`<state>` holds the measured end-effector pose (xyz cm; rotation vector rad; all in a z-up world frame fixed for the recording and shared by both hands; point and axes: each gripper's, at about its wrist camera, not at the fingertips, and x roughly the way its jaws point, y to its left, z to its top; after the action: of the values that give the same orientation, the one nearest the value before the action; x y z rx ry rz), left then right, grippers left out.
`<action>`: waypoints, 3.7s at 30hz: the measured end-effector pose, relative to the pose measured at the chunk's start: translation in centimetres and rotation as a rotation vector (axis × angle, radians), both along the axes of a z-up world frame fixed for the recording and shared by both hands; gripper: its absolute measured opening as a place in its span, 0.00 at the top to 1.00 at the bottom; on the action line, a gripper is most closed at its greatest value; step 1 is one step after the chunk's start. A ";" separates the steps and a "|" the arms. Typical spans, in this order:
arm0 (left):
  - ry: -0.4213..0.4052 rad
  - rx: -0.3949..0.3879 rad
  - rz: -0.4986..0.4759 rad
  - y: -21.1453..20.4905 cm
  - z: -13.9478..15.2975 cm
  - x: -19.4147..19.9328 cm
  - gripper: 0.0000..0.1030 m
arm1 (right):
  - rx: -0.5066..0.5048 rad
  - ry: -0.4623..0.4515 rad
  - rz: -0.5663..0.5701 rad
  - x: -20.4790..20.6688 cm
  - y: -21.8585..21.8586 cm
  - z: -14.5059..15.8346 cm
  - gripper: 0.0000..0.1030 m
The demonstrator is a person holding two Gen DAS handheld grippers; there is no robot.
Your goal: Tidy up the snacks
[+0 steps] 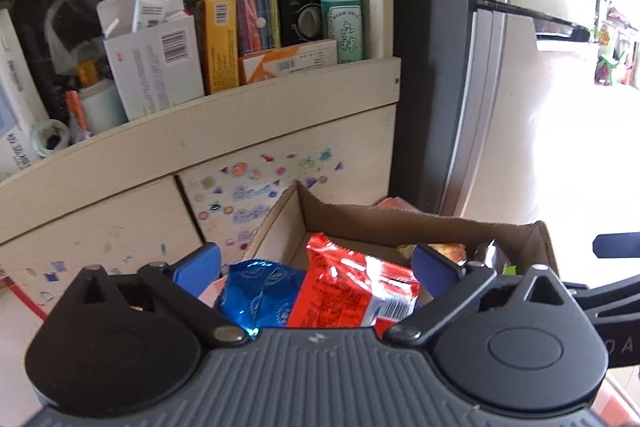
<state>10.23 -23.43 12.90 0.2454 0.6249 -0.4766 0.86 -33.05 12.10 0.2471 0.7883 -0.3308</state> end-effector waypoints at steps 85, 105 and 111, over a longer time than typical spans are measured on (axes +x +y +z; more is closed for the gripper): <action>0.108 0.212 0.166 1.7 0.2 -3.6 0.01 | -0.120 0.132 0.116 -0.4 4.0 -1.2 0.00; 0.126 0.136 0.147 6.0 0.7 -8.5 0.01 | -0.082 0.095 0.170 -4.5 8.4 -0.9 0.00; 0.128 0.133 0.145 7.8 0.1 -10.9 0.01 | -0.098 0.097 0.196 -6.5 10.5 -1.5 0.00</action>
<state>-0.70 -15.66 13.02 0.2945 0.7945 -0.3126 -5.61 -22.53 10.63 0.0611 0.8814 -0.1967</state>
